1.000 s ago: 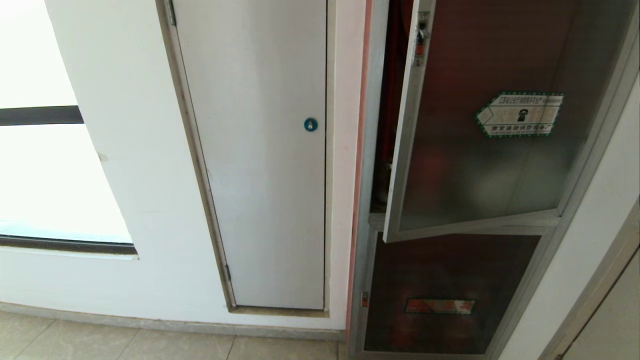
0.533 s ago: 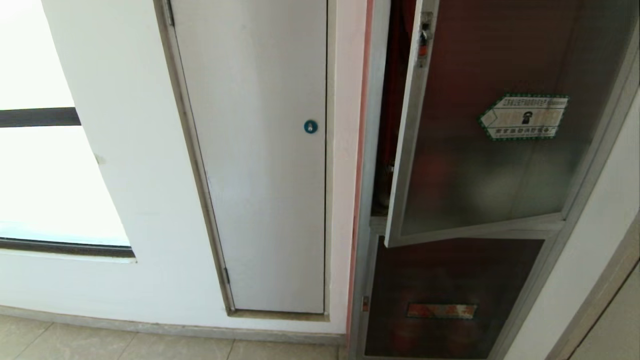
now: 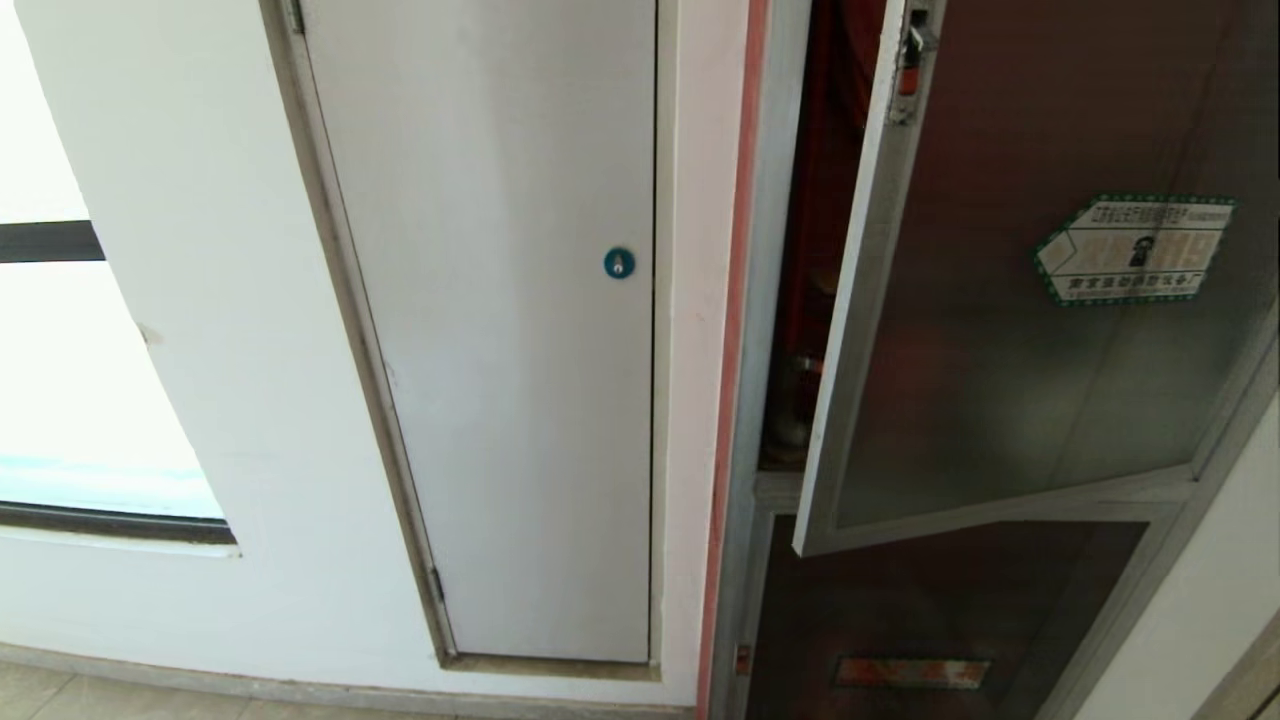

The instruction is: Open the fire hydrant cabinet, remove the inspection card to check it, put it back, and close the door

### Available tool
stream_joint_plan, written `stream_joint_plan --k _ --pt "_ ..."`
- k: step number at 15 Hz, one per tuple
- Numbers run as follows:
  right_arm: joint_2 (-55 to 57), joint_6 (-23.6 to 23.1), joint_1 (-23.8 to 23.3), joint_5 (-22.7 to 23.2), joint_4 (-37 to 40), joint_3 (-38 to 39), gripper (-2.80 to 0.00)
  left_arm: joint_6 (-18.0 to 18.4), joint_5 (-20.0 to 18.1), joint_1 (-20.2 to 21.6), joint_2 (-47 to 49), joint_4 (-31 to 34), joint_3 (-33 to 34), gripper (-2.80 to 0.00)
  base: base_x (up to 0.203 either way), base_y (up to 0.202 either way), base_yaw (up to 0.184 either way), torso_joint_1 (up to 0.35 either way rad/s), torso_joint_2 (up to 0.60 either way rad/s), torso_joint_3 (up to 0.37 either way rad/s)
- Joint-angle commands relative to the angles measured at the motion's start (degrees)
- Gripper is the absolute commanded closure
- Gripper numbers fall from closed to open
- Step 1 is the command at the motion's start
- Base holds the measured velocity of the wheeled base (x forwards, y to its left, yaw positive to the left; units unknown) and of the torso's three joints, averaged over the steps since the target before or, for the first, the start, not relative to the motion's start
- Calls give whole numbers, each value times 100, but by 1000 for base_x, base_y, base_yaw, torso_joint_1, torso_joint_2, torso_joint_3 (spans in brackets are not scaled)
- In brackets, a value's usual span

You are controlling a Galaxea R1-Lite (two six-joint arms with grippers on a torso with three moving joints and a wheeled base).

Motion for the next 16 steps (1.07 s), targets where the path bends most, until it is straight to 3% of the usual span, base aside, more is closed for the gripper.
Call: stream_joint_plan --k 1,16 --pt "-1 0 0 2 1 1 0 0 1 0 7 -5 158 0 192 0 1 1 2 -4" --pt "-1 0 0 2 1 1 0 0 1 0 7 -5 158 0 195 0 0 2 3 0"
